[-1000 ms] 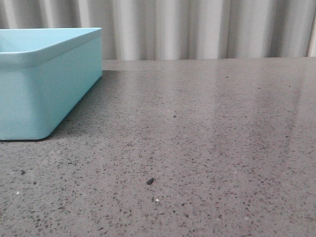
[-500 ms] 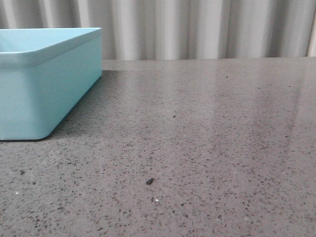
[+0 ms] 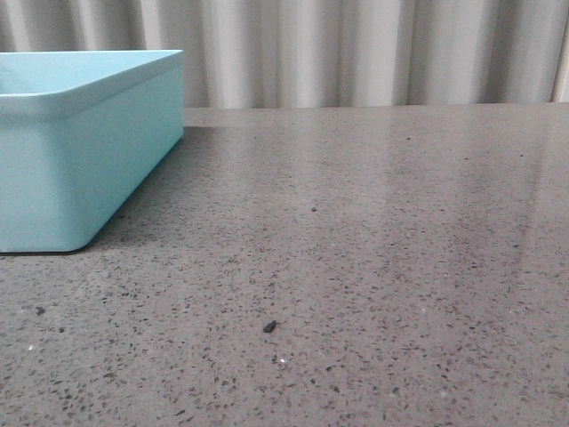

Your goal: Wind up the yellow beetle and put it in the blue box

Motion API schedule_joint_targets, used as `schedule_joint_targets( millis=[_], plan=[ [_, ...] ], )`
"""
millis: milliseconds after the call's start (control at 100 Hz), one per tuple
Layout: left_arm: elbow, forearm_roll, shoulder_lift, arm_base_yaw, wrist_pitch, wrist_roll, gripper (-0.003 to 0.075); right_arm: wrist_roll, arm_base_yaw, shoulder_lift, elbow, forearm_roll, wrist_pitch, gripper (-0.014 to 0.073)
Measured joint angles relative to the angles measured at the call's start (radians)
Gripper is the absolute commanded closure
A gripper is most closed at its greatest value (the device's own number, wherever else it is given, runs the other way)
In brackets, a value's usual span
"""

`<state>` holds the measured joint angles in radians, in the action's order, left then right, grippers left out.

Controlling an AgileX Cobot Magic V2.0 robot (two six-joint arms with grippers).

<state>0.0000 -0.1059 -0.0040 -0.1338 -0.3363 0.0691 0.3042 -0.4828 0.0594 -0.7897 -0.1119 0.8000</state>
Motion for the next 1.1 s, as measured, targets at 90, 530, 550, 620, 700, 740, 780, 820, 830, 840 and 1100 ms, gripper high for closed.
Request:
schedule_joint_targets(
  millis=[90, 530, 550, 620, 700, 740, 780, 820, 830, 840, 1100],
  plan=[
    [0.0, 0.0, 0.0, 0.0, 0.0, 0.0, 0.0741, 0.0, 0.0, 0.0, 0.0, 0.0, 0.0, 0.0655],
    [0.0, 0.002, 0.0, 0.0, 0.0, 0.001, 0.0741, 0.0, 0.033, 0.0, 0.193, 0.112, -0.257, 0.0655],
    [0.0, 0.002, 0.0, 0.0, 0.0, 0.001, 0.0741, 0.0, 0.04, 0.0, 0.219, 0.112, -0.305, 0.0655],
    [0.0, 0.002, 0.0, 0.0, 0.0, 0.001, 0.0741, 0.0, 0.063, 0.0, 0.317, 0.112, -0.483, 0.0655],
    [0.0, 0.002, 0.0, 0.0, 0.0, 0.001, 0.0741, 0.0, 0.091, 0.0, 0.433, 0.112, -0.667, 0.0655],
    [0.0, 0.002, 0.0, 0.0, 0.0, 0.001, 0.0741, 0.0, 0.107, 0.0, 0.497, 0.112, -0.747, 0.0655],
    [0.0, 0.002, 0.0, 0.0, 0.0, 0.001, 0.0741, 0.0, 0.124, 0.0, 0.555, 0.112, -0.8, 0.0655],
    [0.0, 0.002, 0.0, 0.0, 0.0, 0.001, 0.0741, 0.0, 0.143, 0.0, 0.608, 0.112, -0.836, 0.0655],
    [0.0, 0.002, 0.0, 0.0, 0.0, 0.001, 0.0741, 0.0, 0.146, 0.0, 0.616, 0.112, -0.845, 0.0655],
    [0.0, 0.002, 0.0, 0.0, 0.0, 0.001, 0.0741, 0.0, 0.149, 0.0, 0.624, 0.112, -0.849, 0.0655],
    [0.0, 0.002, 0.0, 0.0, -0.001, 0.001, 0.0741, -0.063, 0.26, 0.0, 0.799, 0.112, -0.925, 0.0655]
  ],
)
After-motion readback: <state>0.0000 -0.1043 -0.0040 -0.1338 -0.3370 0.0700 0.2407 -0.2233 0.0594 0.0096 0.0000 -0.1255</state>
